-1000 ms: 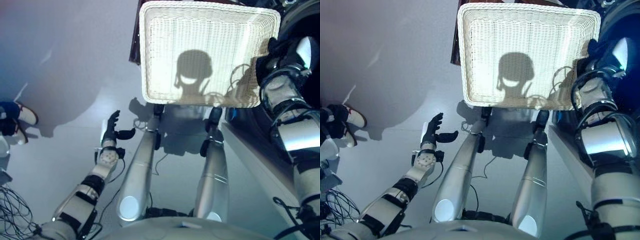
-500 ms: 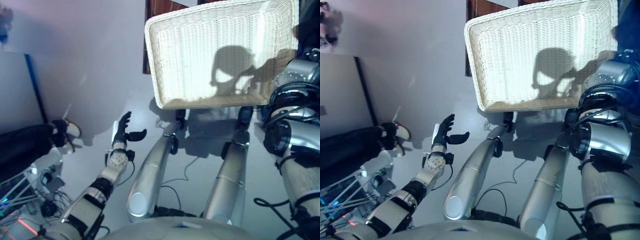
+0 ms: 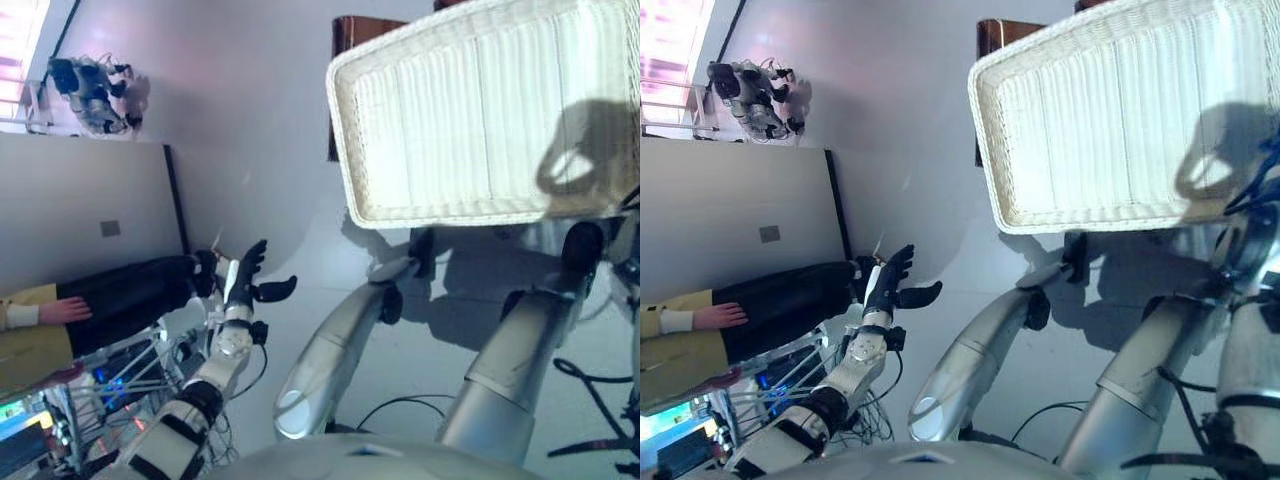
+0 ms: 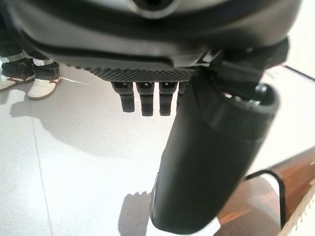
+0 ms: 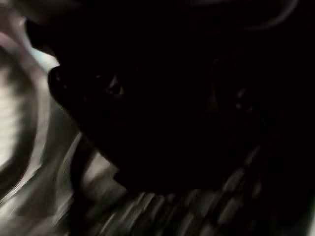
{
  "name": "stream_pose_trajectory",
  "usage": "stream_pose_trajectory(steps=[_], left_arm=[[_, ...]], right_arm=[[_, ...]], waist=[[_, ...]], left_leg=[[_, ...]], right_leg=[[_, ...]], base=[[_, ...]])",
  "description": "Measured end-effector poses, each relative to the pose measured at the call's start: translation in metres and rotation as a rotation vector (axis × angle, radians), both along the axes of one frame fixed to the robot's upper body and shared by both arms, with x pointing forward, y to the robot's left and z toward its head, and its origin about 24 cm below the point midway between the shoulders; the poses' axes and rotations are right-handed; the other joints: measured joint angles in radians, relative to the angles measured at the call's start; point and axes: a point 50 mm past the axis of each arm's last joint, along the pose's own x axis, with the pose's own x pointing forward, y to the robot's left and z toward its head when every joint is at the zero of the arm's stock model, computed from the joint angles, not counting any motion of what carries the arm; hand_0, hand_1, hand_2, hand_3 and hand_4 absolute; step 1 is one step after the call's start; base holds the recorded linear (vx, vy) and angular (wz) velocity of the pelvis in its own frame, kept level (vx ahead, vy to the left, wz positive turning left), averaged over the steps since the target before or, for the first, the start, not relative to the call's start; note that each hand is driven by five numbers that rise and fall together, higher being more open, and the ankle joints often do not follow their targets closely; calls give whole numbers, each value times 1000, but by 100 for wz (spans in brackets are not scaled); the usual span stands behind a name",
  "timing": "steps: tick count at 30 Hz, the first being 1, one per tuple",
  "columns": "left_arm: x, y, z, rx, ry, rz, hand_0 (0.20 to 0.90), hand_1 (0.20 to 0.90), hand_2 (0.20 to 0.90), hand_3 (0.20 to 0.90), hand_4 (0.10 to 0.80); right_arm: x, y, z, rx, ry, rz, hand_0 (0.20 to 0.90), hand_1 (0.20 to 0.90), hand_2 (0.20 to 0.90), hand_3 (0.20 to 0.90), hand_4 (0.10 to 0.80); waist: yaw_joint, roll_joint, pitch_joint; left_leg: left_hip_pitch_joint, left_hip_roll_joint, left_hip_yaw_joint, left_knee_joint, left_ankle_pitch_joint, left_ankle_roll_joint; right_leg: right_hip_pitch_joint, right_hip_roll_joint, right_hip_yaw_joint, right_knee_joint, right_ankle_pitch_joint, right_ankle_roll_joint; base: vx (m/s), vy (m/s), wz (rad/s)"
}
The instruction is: Pick up the clothes and place them into the washing machine
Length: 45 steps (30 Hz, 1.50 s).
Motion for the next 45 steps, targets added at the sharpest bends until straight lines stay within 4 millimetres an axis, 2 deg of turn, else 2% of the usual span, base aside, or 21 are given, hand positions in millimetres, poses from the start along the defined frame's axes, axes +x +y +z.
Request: stream_pose_trajectory(steps=[2, 4, 9, 12, 15, 17, 19, 20, 22, 25, 28, 29, 33, 35, 36, 37, 39, 42, 45], left_arm=[[0, -1, 0, 0, 0, -4, 900, 900, 900, 900, 800], [1, -4, 0, -2, 1, -12, 900, 900, 900, 900, 800], [1, -14, -1, -24, 1, -26, 900, 900, 900, 900, 800], [0, -16, -2, -29, 10, -27, 900, 900, 900, 900, 800], [-3, -14, -7, -8, 35, -29, 900, 900, 900, 900, 800], [-5, -13, -8, 10, 46, -33, 900, 900, 900, 900, 800], [-7, -12, -10, 33, 49, -28, 900, 900, 900, 900, 800], [-7, -12, -10, 41, 45, -28, 900, 900, 900, 900, 800], [-7, -11, -9, 55, 39, -12, 900, 900, 900, 900, 800], [-7, -10, -9, 59, 34, -1, 900, 900, 900, 900, 800], [-9, -8, -12, 66, 50, 10, 900, 900, 900, 900, 800], [-9, -7, -13, 70, 58, 11, 900, 900, 900, 900, 800], [-9, -5, -17, 69, 91, 5, 900, 900, 900, 900, 800], [-11, 0, -21, 71, 114, 23, 900, 900, 900, 900, 800], [-11, 0, -22, 62, 122, 26, 900, 900, 900, 900, 800], [-12, 1, -23, 53, 131, 34, 900, 900, 900, 900, 800], [-14, 0, -25, 45, 144, 19, 900, 900, 900, 900, 800], [-20, 5, -31, 47, 188, 26, 900, 900, 900, 900, 800], [-26, 9, -39, 56, 246, 24, 900, 900, 900, 900, 800]], right_arm=[[7, -7, -9, 49, 64, -10, 900, 900, 900, 900, 800], [23, -13, -24, 153, 207, 21, 900, 900, 900, 900, 800], [61, -11, -83, 260, 475, 121, 900, 900, 900, 900, 800], [65, -14, -96, 229, 603, 74, 900, 900, 900, 900, 800], [65, -16, -97, 100, 881, -116, 900, 900, 900, 900, 800], [67, -20, -103, -85, 1241, -398, 900, 900, 900, 900, 800], [71, -17, -106, -207, 1459, -604, 900, 900, 900, 900, 800], [72, -17, -109, -235, 1533, -671, 900, 900, 900, 900, 800], [78, -11, -118, -259, 1604, -680, 900, 900, 900, 900, 800], [89, -1, -135, -247, 1574, -516, 900, 900, 900, 900, 800], [104, 16, -167, -247, 1452, -233, 900, 900, 900, 900, 800], [105, 16, -175, -220, 1415, -163, 900, 900, 900, 900, 800], [111, 33, -214, -199, 1358, -10, 900, 900, 900, 900, 800], [114, 49, -239, -216, 1361, 62, 900, 900, 900, 900, 800], [115, 60, -253, -234, 1348, 107, 900, 900, 900, 900, 800], [113, 70, -268, -247, 1342, 143, 900, 900, 900, 900, 800], [104, 76, -299, -220, 1345, 179, 900, 900, 900, 900, 800], [88, 89, -354, -141, 1414, 299, 900, 900, 900, 900, 800], [62, 104, -408, -104, 1505, 412, 900, 900, 900, 900, 800]], waist=[[0, 0, 0], [-5, 5, -4], [-16, 10, -8], [-13, 14, -11], [-21, 14, -12], [-23, 11, -16], [-29, 10, -16], [-30, 10, -16], [-44, 3, -17], [-64, -21, -26], [-84, -67, -44], [-94, -78, -48], [-102, -84, -46], [-108, -90, -45], [-109, -94, -43], [-112, -100, -41], [-114, -120, -33], [-126, -187, -35], [-142, -250, -35]], left_leg=[[0, 3, 3, 14, -8, -1], [2, 8, 4, 21, -12, 2], [12, 19, -3, 28, -16, 6], [22, 19, -20, 26, -16, 6], [35, 20, -34, 23, -16, 6], [39, 22, -36, 24, -14, 9], [39, 27, -35, 20, -14, 9], [39, 29, -35, 18, -14, 9], [38, 32, -41, 17, -15, 11], [38, 36, -48, 14, -16, 11], [40, 38, -42, 8, -19, 13], [43, 40, -41, 8, -18, 15], [87, 53, -49, 9, -26, 17], [112, 64, -56, 9, -32, 11], [123, 72, -66, 10, -41, -1], [137, 79, -74, 9, -42, -5], [173, 91, -91, 6, -44, -13], [226, 108, -110, -2, -52, -24], [282, 123, -129, -20, -54, -27]], right_leg=[[4, 6, 1, 0, 0, 0], [13, 10, 1, -6, 1, 0], [37, 14, -10, -19, 4, -2], [64, 14, -23, -37, 4, -2], [99, 14, -33, -64, 7, -5], [118, 14, -37, -87, 16, 0], [130, 16, -39, -116, 29, 2], [135, 18, -39, -126, 33, 2], [145, 21, -47, -144, 40, 1], [156, 24, -55, -171, 53, 3], [162, 28, -55, -195, 61, -6], [170, 29, -56, -207, 68, 0], [237, 39, -71, -239, 77, 2], [267, 47, -81, -245, 77, 2], [287, 55, -91, -255, 80, -2], [305, 60, -103, -259, 80, -3], [352, 70, -127, -273, 78, -12], [424, 79, -162, -309, 82, -22], [506, 81, -194, -363, 89, -31]], base=[[76, 18, -11], [66, 16, -10], [46, 35, -3], [28, 21, 6], [1, 5, 6], [0, 0, 0], [-8, -7, -5], [-5, 8, -5], [0, 0, 0], [-9, 13, -5], [-5, 2, -11], [-4, -2, -13], [1, -30, -9], [10, -59, -8], [15, -56, -3], [30, -59, 0], [31, -70, 1], [31, -68, 0], [73, -76, 7]])
